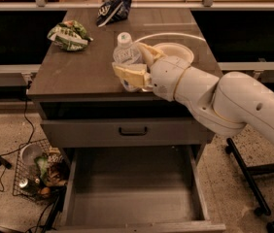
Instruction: Place blue plastic bottle into middle drawer
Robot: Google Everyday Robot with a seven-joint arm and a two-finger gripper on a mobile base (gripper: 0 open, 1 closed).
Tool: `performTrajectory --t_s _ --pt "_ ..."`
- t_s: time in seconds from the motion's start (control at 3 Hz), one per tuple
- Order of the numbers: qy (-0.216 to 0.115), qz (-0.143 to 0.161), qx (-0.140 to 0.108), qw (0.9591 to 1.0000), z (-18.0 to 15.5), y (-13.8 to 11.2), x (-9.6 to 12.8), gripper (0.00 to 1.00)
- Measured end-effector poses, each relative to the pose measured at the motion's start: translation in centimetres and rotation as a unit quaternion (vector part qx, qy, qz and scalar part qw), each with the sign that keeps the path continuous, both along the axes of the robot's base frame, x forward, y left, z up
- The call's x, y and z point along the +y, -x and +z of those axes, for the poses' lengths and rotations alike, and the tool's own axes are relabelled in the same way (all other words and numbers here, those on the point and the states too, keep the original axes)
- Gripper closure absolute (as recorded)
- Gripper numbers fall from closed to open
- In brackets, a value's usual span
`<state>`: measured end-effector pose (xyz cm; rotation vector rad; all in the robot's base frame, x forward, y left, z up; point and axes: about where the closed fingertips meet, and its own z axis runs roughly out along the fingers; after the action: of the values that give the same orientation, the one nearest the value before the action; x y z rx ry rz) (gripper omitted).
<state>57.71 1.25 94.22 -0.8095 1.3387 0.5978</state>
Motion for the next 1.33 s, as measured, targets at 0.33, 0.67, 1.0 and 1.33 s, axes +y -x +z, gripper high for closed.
performTrajectory --t_s 0.33,0.67,1.0,1.33 --pt "0.000 0.002 -0.001 1.0000 0.07 0.05 0.20 0.30" --pt "0.000 0.003 -0.001 1.0000 0.14 0.11 0.41 0.54" --pt "0.001 0.005 -0.002 1.0000 0.21 0.17 0.62 0.77" --pt "0.001 0.007 -0.002 1.0000 0.28 0.23 0.85 0.99"
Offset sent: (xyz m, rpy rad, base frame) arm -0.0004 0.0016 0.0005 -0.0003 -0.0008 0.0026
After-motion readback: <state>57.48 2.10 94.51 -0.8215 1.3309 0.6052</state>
